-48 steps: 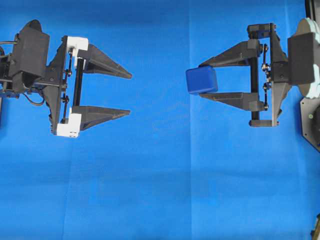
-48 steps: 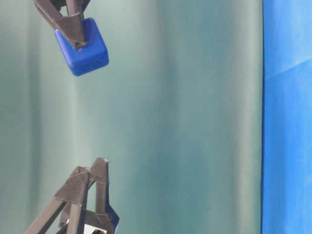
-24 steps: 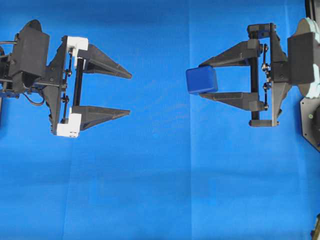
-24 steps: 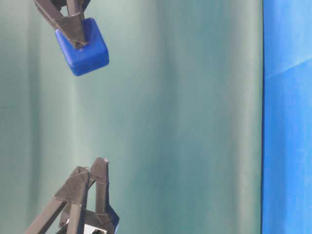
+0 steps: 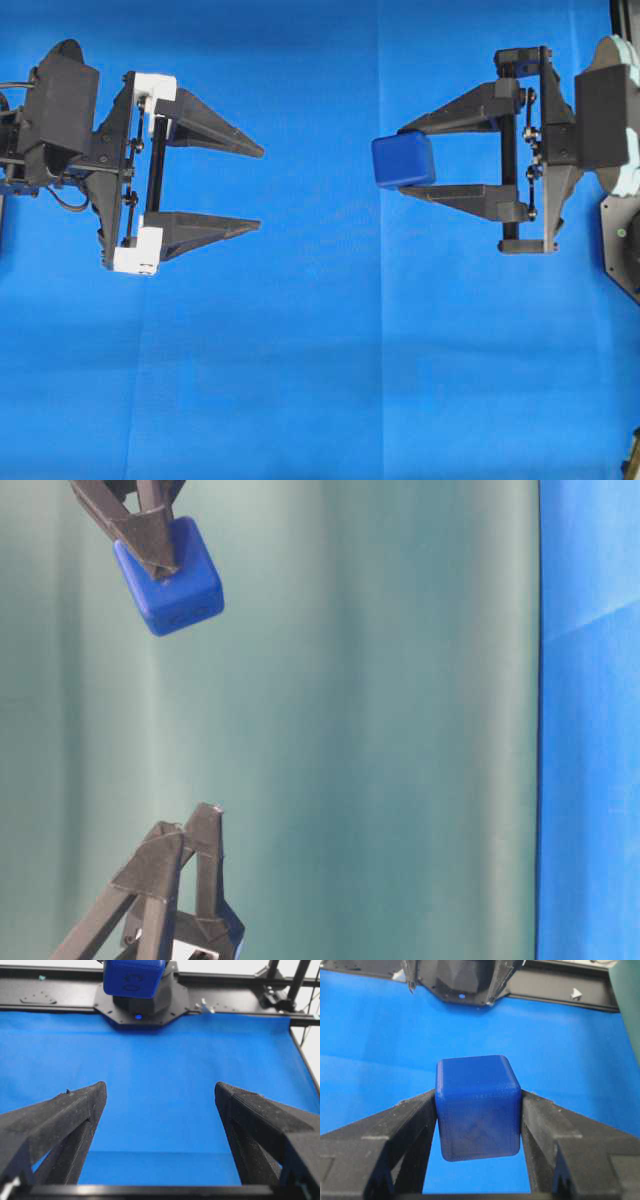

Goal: Handover the blue block to the right arm after grasping it with the left arm, then place it in the designated position.
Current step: 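Hold the cube in the right gripper and rotate it downward, then move the right gripper left and lower the cube to the table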

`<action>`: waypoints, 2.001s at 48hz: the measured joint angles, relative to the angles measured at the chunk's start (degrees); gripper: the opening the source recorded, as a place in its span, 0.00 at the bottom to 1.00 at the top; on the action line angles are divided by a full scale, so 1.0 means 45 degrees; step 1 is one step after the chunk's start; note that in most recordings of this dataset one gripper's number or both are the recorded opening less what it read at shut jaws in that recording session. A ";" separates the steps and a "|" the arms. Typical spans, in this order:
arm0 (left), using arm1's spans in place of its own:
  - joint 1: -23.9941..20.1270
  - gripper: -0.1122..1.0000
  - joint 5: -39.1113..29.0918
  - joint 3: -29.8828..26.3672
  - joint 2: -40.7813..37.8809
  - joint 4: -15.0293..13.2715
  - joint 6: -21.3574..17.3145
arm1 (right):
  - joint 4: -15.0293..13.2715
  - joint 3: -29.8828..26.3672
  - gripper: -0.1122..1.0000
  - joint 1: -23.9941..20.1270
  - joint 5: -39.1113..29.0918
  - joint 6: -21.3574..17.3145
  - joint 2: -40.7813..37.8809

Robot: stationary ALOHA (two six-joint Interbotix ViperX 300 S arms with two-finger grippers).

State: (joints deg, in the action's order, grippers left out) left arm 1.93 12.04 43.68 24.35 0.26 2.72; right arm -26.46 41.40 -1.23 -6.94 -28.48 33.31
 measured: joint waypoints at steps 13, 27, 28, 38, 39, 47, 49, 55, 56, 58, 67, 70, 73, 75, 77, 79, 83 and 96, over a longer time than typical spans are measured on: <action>0.0020 0.94 0.0000 0.0000 0.0020 0.0000 0.0000 | 0.0215 0.0000 0.42 0.0000 -0.0723 -0.0059 0.0000; 0.0020 0.94 0.0000 -0.0020 0.0000 0.0000 -0.0059 | 0.0723 0.0000 0.42 -0.0234 -0.2539 -0.0059 0.0000; 0.0020 0.94 0.0000 -0.0020 0.0000 0.0000 -0.0059 | 0.0762 0.0000 0.42 -0.0254 -0.2695 -0.0059 0.0000; 0.0000 0.94 0.0000 -0.0059 0.0020 0.0000 -0.0156 | 0.0996 0.0000 0.42 -0.0352 -0.3691 -0.0059 0.0000; 0.0000 0.94 0.0020 -0.0059 0.0000 -0.0020 -0.0156 | 0.0996 0.0000 0.42 -0.0352 -0.3730 -0.0039 0.0000; 0.0000 0.94 0.0020 -0.0059 0.0020 -0.0020 -0.0176 | 0.0996 0.0000 0.42 -0.0352 -0.3789 -0.0039 0.0000; 0.0000 0.94 0.0020 -0.0059 0.0000 -0.0020 -0.0195 | 0.0996 0.0000 0.42 -0.0352 -0.3809 -0.0039 0.0000; 0.0000 0.94 0.0020 -0.0059 0.0000 0.0000 -0.0195 | 0.1016 0.0000 0.42 -0.0352 -0.3809 -0.0039 -0.0020; 0.0020 0.94 0.0020 -0.0059 0.0000 0.0000 -0.0215 | 0.1016 0.0000 0.42 -0.0352 -0.3809 -0.0059 0.0000; 0.0000 0.94 0.0000 -0.0059 0.0020 -0.0020 -0.0215 | 0.1016 0.0000 0.42 -0.0352 -0.3828 -0.0039 0.0000; 0.0000 0.94 0.0020 -0.0059 0.0020 0.0000 -0.0234 | 0.1016 0.0000 0.42 -0.0352 -0.3848 -0.0039 0.0000; 0.0020 0.94 0.0020 -0.0059 0.0020 0.0000 -0.0234 | 0.1016 0.0000 0.42 -0.0352 -0.3848 -0.0059 0.0000; 0.0000 0.94 0.0000 -0.0059 0.0020 0.0000 -0.0215 | 0.1016 0.0000 0.42 -0.0352 -0.3848 -0.0039 -0.0020; 0.0020 0.94 0.0020 -0.0059 0.0000 0.0000 -0.0234 | 0.1016 0.0000 0.42 -0.0371 -0.3848 -0.0039 0.0000; 0.0020 0.94 0.0020 -0.0059 0.0000 0.0000 -0.0234 | 0.1016 0.0000 0.42 -0.0371 -0.3848 -0.0039 0.0000; 0.0000 0.94 0.0020 -0.0059 0.0000 0.0000 -0.0234 | 0.1035 0.0000 0.42 -0.0352 -0.3848 -0.0059 0.0000; 0.0000 0.94 0.0020 -0.0059 0.0020 0.0000 -0.0234 | 0.1016 -0.0020 0.42 -0.0352 -0.3828 -0.0039 0.0000; 0.0020 0.94 0.0000 -0.0059 0.0020 0.0000 -0.0234 | 0.1016 0.0020 0.42 -0.0352 -0.3145 -0.0059 -0.1035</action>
State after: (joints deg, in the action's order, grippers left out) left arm 2.02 12.04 43.42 24.43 0.26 1.67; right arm -21.88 41.48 -2.81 -21.09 -28.74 28.65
